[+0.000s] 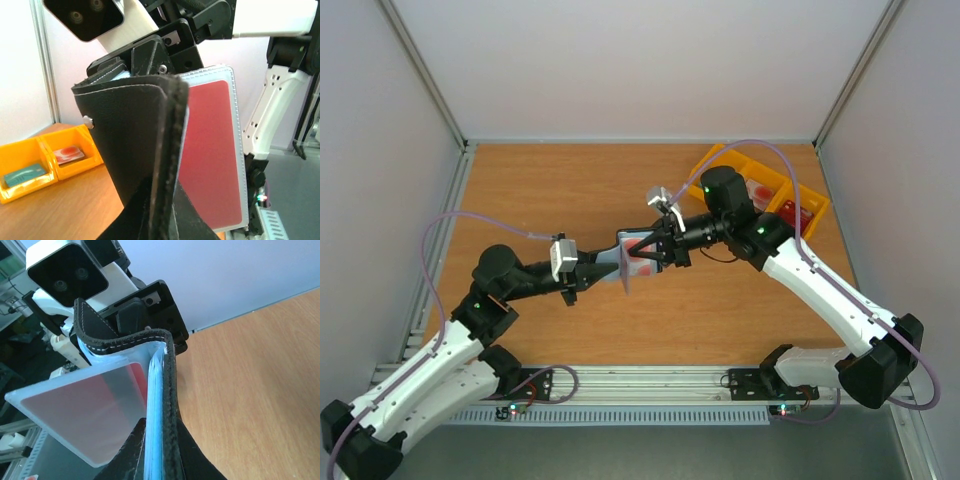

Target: Take the credit cards out of the card holder

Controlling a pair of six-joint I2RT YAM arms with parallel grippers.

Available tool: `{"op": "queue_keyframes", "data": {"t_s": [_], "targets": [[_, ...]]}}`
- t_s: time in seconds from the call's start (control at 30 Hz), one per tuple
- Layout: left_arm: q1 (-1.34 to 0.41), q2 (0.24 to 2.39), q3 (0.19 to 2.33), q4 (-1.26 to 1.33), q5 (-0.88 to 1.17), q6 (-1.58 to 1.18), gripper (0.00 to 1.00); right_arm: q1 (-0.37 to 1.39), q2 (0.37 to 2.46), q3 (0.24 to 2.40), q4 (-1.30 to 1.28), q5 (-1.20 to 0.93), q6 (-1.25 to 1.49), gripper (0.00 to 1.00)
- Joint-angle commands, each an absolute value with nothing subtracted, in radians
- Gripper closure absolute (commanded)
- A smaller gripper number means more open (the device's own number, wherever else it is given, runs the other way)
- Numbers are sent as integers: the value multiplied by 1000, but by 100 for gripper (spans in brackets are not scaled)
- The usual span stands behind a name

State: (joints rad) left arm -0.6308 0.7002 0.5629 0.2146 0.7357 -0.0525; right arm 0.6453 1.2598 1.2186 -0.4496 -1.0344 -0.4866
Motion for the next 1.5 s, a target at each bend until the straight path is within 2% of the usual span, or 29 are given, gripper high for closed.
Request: {"op": "queue_keyframes", "data": {"t_s": [0.0, 0.2, 0.3, 0.43, 0.5, 0.57, 0.7, 0.83, 0.97, 1.0, 1.07, 1.1, 1.17, 1.27, 1.37, 1.47], "targets": [[-638, 694, 573, 212, 641, -51, 99, 680, 1268, 1222, -438, -1128, -493, 87], [-638, 670, 590, 151, 417, 11, 100, 677, 1205, 1164, -501, -903, -527, 43], [-638, 668, 604, 98, 303, 106, 100, 677, 1183, 1118, -467, -841, -499, 36], [-639, 662, 619, 56, 270, 163, 100, 677, 1168, 1061, -339, -744, -434, 33], [-639, 657, 616, 57, 299, 151, 100, 677, 1173, 1039, -268, -723, -395, 34], [-640, 650, 610, 73, 349, 110, 100, 678, 1189, 1039, -224, -756, -380, 40], [-633, 641, 592, 117, 458, -22, 100, 676, 1200, 1068, -267, -805, -417, 65], [-616, 643, 576, 175, 566, -143, 100, 666, 1185, 1090, -340, -886, -460, 84], [-590, 654, 590, 114, 440, -194, 100, 620, 1146, 1097, -412, -981, -488, 98], [-583, 656, 594, 86, 357, -188, 96, 602, 1139, 1098, -430, -1005, -486, 99], [-570, 663, 597, 23, 236, -175, 72, 586, 1142, 1110, -484, -1031, -493, 99], [-563, 664, 598, 7, 195, -169, 65, 586, 1148, 1120, -511, -1032, -499, 99], [-551, 660, 602, -35, 169, -141, 57, 585, 1157, 1131, -539, -1002, -491, 99], [-542, 639, 613, -24, 220, -92, 52, 582, 1168, 1142, -559, -835, -445, 99], [-534, 616, 626, 42, 340, -9, 52, 573, 1222, 1203, -618, -602, -344, 99], [-532, 607, 627, 115, 573, 41, 58, 577, 1280, 1269, -686, -448, -255, 99]]}}
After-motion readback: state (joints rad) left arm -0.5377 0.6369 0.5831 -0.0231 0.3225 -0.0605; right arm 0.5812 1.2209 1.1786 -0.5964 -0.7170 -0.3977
